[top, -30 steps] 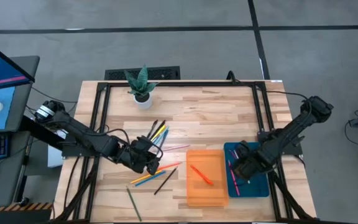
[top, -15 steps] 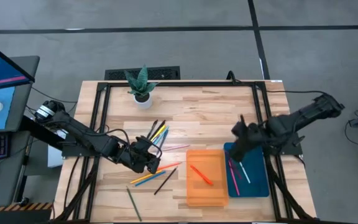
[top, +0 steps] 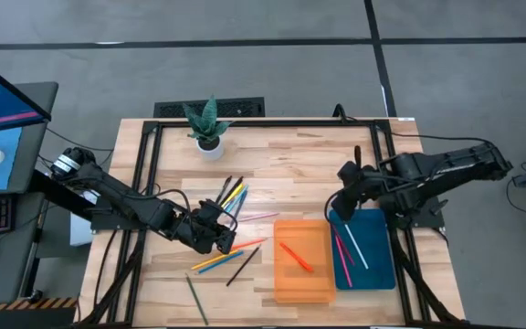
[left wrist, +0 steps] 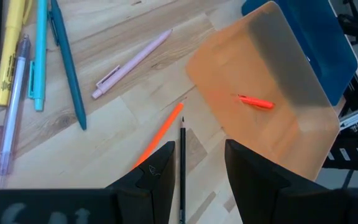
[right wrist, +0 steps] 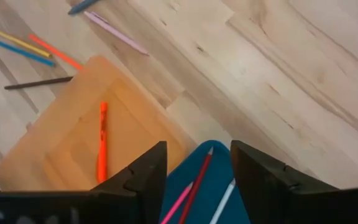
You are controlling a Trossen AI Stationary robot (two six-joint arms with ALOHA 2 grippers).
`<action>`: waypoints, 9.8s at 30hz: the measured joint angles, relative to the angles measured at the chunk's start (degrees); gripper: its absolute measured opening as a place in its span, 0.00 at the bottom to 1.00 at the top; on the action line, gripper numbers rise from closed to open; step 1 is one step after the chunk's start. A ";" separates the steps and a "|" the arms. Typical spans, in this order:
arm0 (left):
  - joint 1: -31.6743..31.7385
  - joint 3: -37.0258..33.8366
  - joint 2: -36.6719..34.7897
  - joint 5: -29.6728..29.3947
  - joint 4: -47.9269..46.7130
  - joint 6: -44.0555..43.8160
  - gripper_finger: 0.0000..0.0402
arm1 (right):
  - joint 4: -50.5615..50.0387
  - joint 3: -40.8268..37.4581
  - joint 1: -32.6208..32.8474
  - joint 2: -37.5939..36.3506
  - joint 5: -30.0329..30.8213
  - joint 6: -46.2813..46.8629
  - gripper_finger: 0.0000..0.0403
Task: Sort pens & pencils
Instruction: Put the orange pencil into the blue bin, then put the yellow pencil into the blue bin
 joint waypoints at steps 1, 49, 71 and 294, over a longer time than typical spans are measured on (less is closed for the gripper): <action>0.00 0.00 -0.02 0.00 -0.12 0.00 0.32 | 0.01 0.00 -0.08 0.16 -0.21 -0.30 0.50; -2.56 -0.02 5.38 -0.59 10.62 -7.80 0.32 | 39.44 0.02 -15.05 -2.10 -0.06 -17.03 0.49; -2.31 -0.02 5.38 -3.56 10.43 -5.32 0.32 | 38.98 0.02 -16.70 -0.95 -0.02 -20.05 0.49; 0.81 3.67 -6.69 -17.02 39.11 52.73 0.00 | 64.81 17.79 -1.19 25.61 -4.01 -31.99 0.62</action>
